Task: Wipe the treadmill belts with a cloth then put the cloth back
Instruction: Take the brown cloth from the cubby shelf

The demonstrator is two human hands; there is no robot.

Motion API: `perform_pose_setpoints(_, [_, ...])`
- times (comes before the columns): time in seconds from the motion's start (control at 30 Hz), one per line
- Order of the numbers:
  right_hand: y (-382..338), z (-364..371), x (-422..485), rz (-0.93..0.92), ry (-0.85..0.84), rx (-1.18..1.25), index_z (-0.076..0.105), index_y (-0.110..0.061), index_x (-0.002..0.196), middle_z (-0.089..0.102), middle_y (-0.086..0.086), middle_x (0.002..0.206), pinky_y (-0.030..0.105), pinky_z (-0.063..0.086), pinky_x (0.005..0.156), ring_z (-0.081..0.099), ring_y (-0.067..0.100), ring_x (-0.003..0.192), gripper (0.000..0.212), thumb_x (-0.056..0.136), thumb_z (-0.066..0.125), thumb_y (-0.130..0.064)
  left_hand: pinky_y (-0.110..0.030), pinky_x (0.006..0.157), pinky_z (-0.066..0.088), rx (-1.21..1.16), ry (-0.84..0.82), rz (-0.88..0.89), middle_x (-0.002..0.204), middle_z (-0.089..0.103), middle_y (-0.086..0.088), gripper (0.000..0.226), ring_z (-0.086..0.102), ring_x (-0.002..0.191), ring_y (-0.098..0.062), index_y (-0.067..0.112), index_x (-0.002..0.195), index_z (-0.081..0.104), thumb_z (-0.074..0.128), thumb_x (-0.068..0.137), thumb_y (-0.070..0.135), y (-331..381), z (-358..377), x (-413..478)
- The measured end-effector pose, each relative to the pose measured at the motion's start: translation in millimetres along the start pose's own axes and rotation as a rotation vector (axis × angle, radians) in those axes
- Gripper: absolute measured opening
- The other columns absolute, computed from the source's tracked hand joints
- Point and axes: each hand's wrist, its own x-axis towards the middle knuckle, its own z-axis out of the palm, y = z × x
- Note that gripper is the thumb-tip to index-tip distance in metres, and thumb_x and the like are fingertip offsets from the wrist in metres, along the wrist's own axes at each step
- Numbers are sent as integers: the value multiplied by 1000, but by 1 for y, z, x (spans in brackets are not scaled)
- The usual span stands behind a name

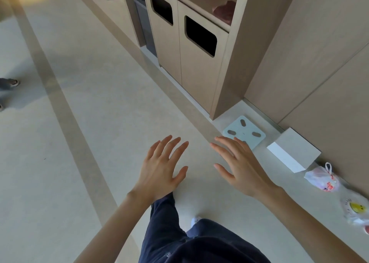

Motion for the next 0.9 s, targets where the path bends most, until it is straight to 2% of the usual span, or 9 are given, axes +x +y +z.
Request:
perform_pose_setpoints(0.13, [10, 18, 40, 32, 4, -3, 57, -13, 128, 56, 7, 131, 37, 38, 99, 39, 14, 120, 47, 87, 54, -36, -48, 105, 35, 7, -20, 43, 138, 51, -6, 56, 44, 130, -31, 20, 136, 48, 38, 88, 47, -40, 0, 38])
perform_pose_setpoints(0.27, [22, 34, 97, 51, -1, -18, 55, -13, 130, 54, 6, 133, 39, 36, 104, 46, 18, 123, 46, 89, 54, -35, -48, 105, 36, 14, -16, 80, 137, 51, -7, 54, 44, 130, -31, 19, 136, 49, 45, 88, 45, -88, -13, 84])
perform_pose_setpoints(0.43, [36, 46, 176, 101, 65, -11, 54, -11, 130, 53, 6, 132, 44, 39, 104, 43, 16, 123, 46, 87, 63, -26, -46, 108, 31, 32, -19, 177, 140, 48, -6, 55, 40, 133, -30, 19, 138, 46, 54, 88, 40, -149, -37, 150])
perform_pose_setpoints(0.57, [44, 56, 231, 139, 130, -40, 55, -11, 128, 55, 5, 129, 42, 39, 100, 43, 15, 120, 46, 86, 64, -27, -48, 107, 34, 42, 8, 227, 139, 49, -8, 55, 40, 132, -31, 18, 138, 46, 52, 88, 40, -189, -53, 203])
perform_pose_setpoints(0.73, [49, 65, 275, 223, 154, -24, 57, -11, 127, 57, 8, 129, 43, 48, 93, 46, 17, 118, 46, 85, 66, -28, -47, 108, 31, 27, 14, 268, 141, 47, -7, 55, 38, 133, -30, 19, 139, 45, 53, 89, 40, -221, -56, 254])
perform_pose_setpoints(0.9, [74, 67, 308, 263, 127, -41, 58, -11, 126, 56, 7, 129, 42, 43, 97, 54, 21, 114, 43, 87, 61, -29, -49, 107, 35, -3, -5, 321, 140, 48, -8, 55, 40, 132, -31, 19, 137, 46, 55, 88, 40, -233, -47, 304])
